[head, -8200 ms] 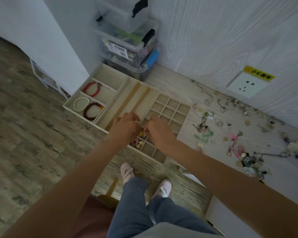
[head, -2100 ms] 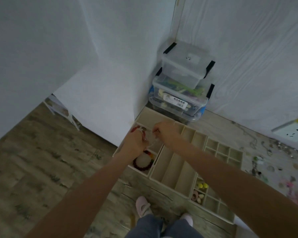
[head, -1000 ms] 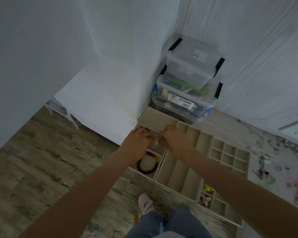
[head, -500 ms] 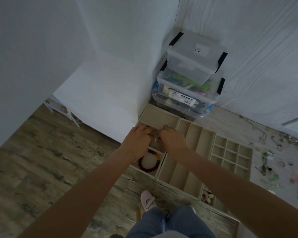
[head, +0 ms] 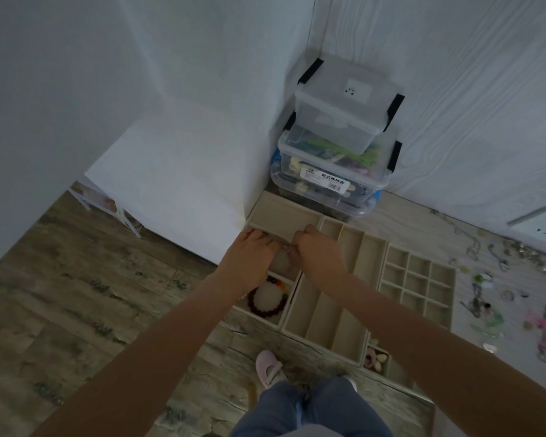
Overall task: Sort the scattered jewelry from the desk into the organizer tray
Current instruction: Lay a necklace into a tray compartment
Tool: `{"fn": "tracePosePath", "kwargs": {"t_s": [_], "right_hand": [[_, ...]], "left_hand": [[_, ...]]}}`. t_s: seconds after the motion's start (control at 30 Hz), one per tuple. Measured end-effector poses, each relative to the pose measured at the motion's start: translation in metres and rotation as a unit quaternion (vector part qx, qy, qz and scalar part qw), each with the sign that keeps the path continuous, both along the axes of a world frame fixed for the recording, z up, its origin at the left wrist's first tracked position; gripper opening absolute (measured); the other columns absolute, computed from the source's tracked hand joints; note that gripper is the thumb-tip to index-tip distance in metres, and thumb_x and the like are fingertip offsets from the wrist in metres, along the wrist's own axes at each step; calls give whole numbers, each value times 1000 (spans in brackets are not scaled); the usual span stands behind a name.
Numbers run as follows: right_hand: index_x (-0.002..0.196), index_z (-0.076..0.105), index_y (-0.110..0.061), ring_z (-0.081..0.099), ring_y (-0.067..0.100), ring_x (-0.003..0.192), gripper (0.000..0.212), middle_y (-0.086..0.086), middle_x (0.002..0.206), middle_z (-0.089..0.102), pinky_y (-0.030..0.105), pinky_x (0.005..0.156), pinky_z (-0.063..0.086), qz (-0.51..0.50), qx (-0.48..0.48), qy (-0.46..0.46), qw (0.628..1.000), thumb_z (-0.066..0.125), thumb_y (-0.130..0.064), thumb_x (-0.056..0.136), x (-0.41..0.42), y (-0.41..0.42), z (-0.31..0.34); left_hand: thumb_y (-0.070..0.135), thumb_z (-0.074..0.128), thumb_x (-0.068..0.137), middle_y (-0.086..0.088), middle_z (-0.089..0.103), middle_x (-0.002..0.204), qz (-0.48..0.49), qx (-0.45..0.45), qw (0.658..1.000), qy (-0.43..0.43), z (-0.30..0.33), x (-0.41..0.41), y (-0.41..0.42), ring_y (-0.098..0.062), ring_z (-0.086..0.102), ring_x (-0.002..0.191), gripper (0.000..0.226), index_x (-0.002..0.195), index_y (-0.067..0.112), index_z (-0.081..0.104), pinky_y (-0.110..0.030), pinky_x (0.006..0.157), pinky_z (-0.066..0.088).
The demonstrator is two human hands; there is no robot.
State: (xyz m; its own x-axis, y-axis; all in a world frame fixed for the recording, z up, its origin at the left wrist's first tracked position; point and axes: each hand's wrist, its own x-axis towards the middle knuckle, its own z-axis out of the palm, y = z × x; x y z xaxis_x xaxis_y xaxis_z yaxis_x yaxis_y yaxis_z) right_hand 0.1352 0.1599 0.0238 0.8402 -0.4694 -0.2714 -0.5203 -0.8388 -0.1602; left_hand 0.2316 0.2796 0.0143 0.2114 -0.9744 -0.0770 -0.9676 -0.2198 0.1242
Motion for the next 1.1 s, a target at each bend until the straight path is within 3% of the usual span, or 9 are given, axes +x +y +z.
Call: {"fn": "tracePosePath", "kwargs": {"t_s": [0.27, 0.37, 0.5, 0.67, 0.77, 0.83, 0.9, 1.0, 1.1], "right_hand": [[105, 58, -5, 61, 30, 98, 26, 12, 114, 54, 30, 65, 36, -45, -19, 16, 999, 46, -26, 94, -6, -2, 6], [107, 56, -6, 61, 30, 95, 24, 13, 115, 54, 30, 63, 35, -35, -44, 24, 998, 45, -22, 94, -5, -2, 8], [108, 57, -10, 62, 30, 91, 23, 10, 113, 53, 29, 61, 36, -13, -49, 10, 999, 45, -24, 94, -7, -3, 9], [108, 62, -13, 63, 28, 89, 28, 7, 111, 54, 29, 61, 37, 24, -55, 19, 998, 44, -31, 96, -6, -1, 4], [107, 62, -11, 64, 27, 89, 27, 8, 109, 56, 29, 61, 39, 36, -67, 31, 997, 44, -28, 96, -2, 0, 2], [105, 63, -10, 64, 26, 88, 23, 8, 107, 57, 29, 61, 38, 42, -67, 38, 996, 46, -24, 96, 0, 0, 2], [103, 63, -10, 64, 26, 88, 21, 8, 105, 58, 29, 60, 39, 44, -62, 42, 996, 48, -22, 95, 0, 0, 2], [104, 60, -10, 63, 27, 88, 22, 8, 105, 58, 29, 61, 39, 37, -54, 38, 997, 49, -26, 94, -1, -3, 1], [108, 55, -10, 63, 30, 90, 24, 9, 105, 57, 30, 61, 38, 20, -31, 22, 999, 49, -28, 94, -3, -3, 0]], "left_hand": [[14, 81, 42, -2, 71, 93, 42, 15, 999, -11, -3, -3, -6, -24, 66, 89, 46, 88, 17, 76, -31, 81, 52], [11, 63, 71, -9, 59, 119, 57, 45, 997, 27, -2, -5, -10, -28, 52, 112, 45, 116, 13, 66, -33, 98, 37], [12, 47, 85, -7, 53, 126, 103, 47, 991, 64, -3, -6, -14, -24, 44, 119, 44, 130, 14, 51, -28, 98, 26], [9, 63, 71, -9, 65, 102, 87, 21, 995, 47, -6, -4, -10, -30, 58, 98, 34, 104, 14, 71, -35, 85, 41], [15, 75, 55, -2, 66, 81, 81, 35, 996, -2, -8, -2, -10, -23, 61, 76, 25, 80, 18, 75, -30, 68, 45], [16, 75, 53, 0, 65, 78, 88, 32, 996, -11, -6, -4, -11, -20, 60, 74, 22, 75, 19, 75, -28, 65, 43], [16, 71, 62, -1, 64, 88, 92, 38, 995, -17, -4, -6, -12, -21, 59, 82, 21, 82, 18, 74, -28, 70, 40], [16, 52, 83, -3, 56, 115, 101, 54, 993, 19, -3, -5, -16, -22, 48, 108, 31, 111, 17, 66, -29, 83, 29], [18, 46, 88, 0, 51, 126, 123, 67, 989, 48, 2, -3, -15, -21, 40, 119, 37, 122, 22, 59, -29, 86, 29]]}}
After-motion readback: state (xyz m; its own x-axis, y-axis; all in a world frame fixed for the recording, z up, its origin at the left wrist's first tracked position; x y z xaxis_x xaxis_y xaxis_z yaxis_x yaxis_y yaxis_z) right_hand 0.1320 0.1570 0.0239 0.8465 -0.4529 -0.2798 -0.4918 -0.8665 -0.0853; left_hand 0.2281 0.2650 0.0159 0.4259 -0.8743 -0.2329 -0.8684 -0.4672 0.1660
